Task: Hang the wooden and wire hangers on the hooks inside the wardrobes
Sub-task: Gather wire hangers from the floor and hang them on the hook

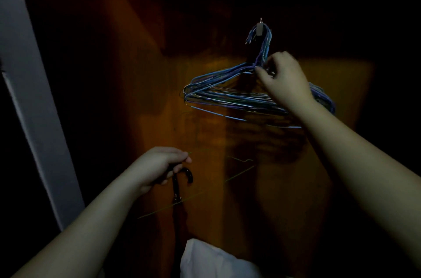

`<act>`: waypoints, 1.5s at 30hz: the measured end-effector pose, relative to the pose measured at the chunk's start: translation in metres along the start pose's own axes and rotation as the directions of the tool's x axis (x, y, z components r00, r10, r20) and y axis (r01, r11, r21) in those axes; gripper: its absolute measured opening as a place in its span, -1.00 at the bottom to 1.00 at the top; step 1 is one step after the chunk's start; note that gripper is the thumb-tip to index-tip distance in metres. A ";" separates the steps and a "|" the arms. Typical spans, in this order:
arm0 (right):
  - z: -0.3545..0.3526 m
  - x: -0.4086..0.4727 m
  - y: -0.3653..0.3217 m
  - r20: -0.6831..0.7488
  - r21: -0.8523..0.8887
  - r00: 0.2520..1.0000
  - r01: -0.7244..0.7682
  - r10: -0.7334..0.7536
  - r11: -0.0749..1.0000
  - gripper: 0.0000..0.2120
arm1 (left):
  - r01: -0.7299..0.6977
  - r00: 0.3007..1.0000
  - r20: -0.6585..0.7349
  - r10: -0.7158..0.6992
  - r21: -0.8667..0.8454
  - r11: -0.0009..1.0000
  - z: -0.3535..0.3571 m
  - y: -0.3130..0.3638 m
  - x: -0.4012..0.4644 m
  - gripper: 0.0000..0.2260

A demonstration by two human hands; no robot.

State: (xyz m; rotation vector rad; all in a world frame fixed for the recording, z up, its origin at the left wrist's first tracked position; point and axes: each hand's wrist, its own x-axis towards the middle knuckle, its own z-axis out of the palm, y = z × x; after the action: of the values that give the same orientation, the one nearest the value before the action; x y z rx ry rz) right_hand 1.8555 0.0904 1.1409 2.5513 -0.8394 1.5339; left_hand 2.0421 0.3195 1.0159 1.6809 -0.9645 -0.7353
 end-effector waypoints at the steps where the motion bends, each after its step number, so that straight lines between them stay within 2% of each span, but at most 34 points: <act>1: 0.000 -0.013 -0.005 0.100 0.044 0.994 0.034 -0.038 0.998 -0.68 | -0.004 1.000 0.030 0.004 0.011 1.000 0.001 0.004 0.000 -0.81; 2: 0.000 -0.028 -0.010 0.223 0.082 0.971 0.066 -0.083 0.994 -0.69 | -0.012 0.998 0.060 0.010 0.023 1.000 0.002 0.008 0.000 -0.81; 4: 0.004 -0.056 -0.017 0.461 0.137 0.873 0.109 -0.161 0.985 -0.70 | -0.036 0.994 0.107 0.032 0.039 0.999 0.005 0.019 0.001 -0.81; 6: 0.009 -0.077 -0.017 0.584 0.155 0.793 0.103 -0.175 0.983 -0.68 | -0.070 0.988 0.138 0.063 0.046 0.996 0.009 0.031 0.003 -0.82; 7: 0.012 -0.085 -0.015 0.602 0.167 0.781 0.081 -0.167 0.983 -0.68 | -0.086 0.986 0.150 0.078 0.049 0.995 0.011 0.037 0.004 -0.81; 10: 0.017 -0.099 -0.009 0.596 0.247 0.793 -0.026 -0.130 0.969 -0.75 | -0.139 0.976 0.176 0.126 0.058 0.989 0.017 0.056 0.010 -0.81; 12: 0.016 -0.100 -0.005 0.555 0.294 0.821 -0.047 -0.130 0.955 -0.81 | -0.183 0.970 0.175 0.170 0.057 0.982 0.025 0.068 0.015 -0.81; 15: 0.007 -0.093 0.001 0.459 0.327 0.883 -0.066 -0.098 0.943 -0.84 | -0.322 0.946 0.095 0.310 0.165 0.932 0.036 0.085 0.023 -0.83; 17: -0.004 -0.082 0.005 0.380 0.334 0.923 -0.080 -0.057 0.939 -0.89 | -0.423 0.891 -0.010 0.453 0.340 0.840 0.040 0.096 0.029 -0.84; 20: -0.024 -0.061 0.012 0.287 0.333 0.958 -0.112 0.012 0.936 -0.91 | -0.508 0.761 -0.119 0.637 0.501 0.700 0.040 0.116 0.036 -0.88; 23: -0.040 -0.038 0.017 0.256 0.378 0.966 -0.127 0.028 0.917 -0.95 | -0.537 0.666 -0.150 0.730 0.583 0.610 0.042 0.138 0.043 -0.89; 26: -0.050 -0.017 0.018 0.201 0.351 0.978 -0.118 0.048 0.929 -0.95 | -0.541 0.625 -0.149 0.766 0.624 0.563 0.046 0.156 0.054 -0.87; 30: -0.050 0.005 0.027 0.186 0.298 0.977 -0.160 0.108 0.941 -0.91 | -0.491 0.618 -0.183 0.764 0.670 0.557 0.050 0.173 0.072 -0.85; 35: -0.039 0.013 0.038 0.218 0.256 0.964 -0.209 0.155 0.944 -0.84 | -0.441 0.666 -0.185 0.722 0.683 0.582 0.057 0.175 0.088 -0.83; 39: -0.035 0.013 0.043 0.246 0.283 0.954 -0.237 0.168 0.930 -0.83 | -0.427 0.699 -0.186 0.691 0.666 0.611 0.058 0.171 0.097 -0.83; 45: -0.032 0.008 0.043 0.273 0.265 0.948 -0.239 0.165 0.934 -0.83 | -0.426 0.699 -0.186 0.690 0.667 0.611 0.060 0.160 0.102 -0.83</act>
State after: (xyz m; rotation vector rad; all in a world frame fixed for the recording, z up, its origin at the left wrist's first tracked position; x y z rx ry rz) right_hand 1.8124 0.0601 1.1536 3.0068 -0.9980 1.5170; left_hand 2.0026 0.1772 1.1496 1.7571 -1.3896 0.4293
